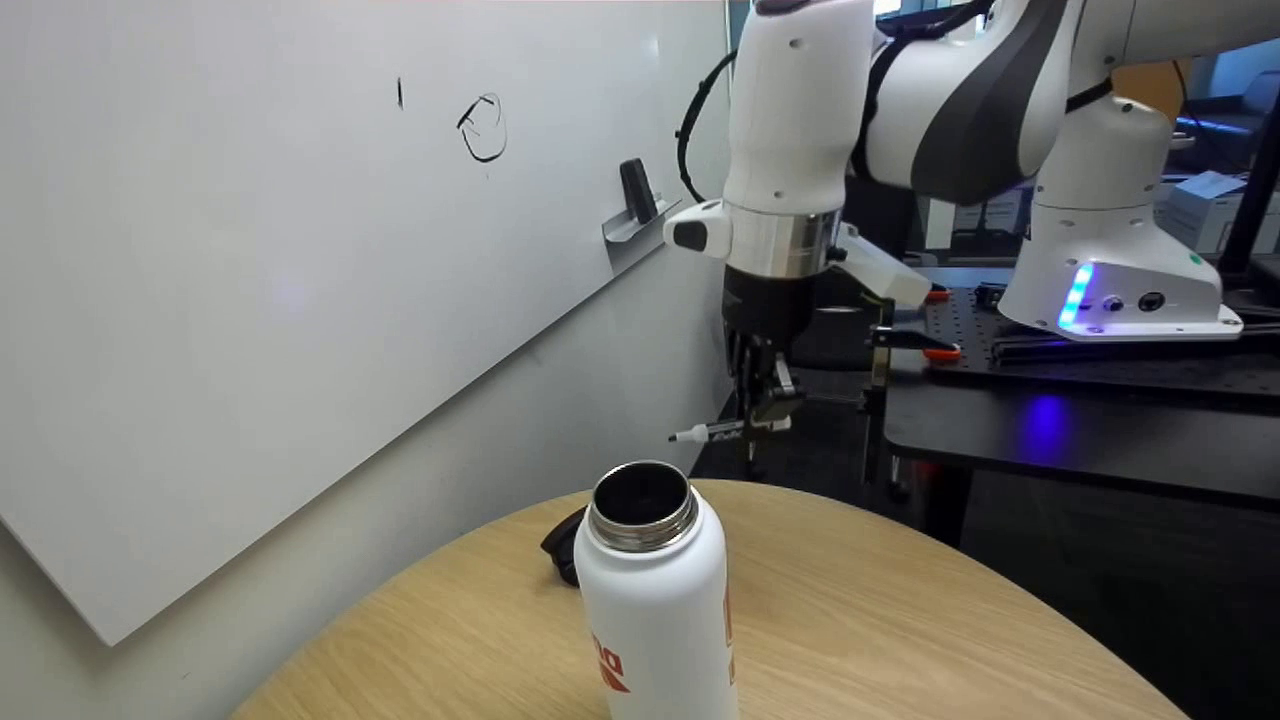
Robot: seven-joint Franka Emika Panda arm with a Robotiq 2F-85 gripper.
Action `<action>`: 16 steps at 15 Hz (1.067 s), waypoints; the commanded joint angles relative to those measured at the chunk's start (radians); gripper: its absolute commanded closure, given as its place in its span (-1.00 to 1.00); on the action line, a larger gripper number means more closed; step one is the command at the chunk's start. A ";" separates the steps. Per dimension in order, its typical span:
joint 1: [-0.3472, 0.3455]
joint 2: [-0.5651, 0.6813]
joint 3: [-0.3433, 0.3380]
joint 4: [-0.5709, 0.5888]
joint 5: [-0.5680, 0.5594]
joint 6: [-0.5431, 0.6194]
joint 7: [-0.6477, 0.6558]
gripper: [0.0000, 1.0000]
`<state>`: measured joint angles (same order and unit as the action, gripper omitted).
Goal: Pick up the black marker from the table and use it to write on the whiteboard, place the marker back on the table
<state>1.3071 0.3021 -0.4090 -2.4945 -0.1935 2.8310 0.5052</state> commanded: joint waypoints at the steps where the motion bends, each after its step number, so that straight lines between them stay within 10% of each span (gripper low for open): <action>1: 0.016 -0.250 -0.022 -0.036 -0.234 -0.254 0.208 0.87; 6: -0.254 -0.271 0.285 -0.001 -0.252 -0.321 0.219 0.59; 10: -0.279 -0.230 0.297 0.000 -0.261 -0.311 0.227 0.59; 11: -0.286 -0.236 0.290 0.001 -0.254 -0.280 0.250 0.88; 16: -0.453 -0.323 0.449 0.093 -0.275 -0.370 0.330 0.87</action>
<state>0.9522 0.0524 -0.0508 -2.4503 -0.4484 2.5386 0.7910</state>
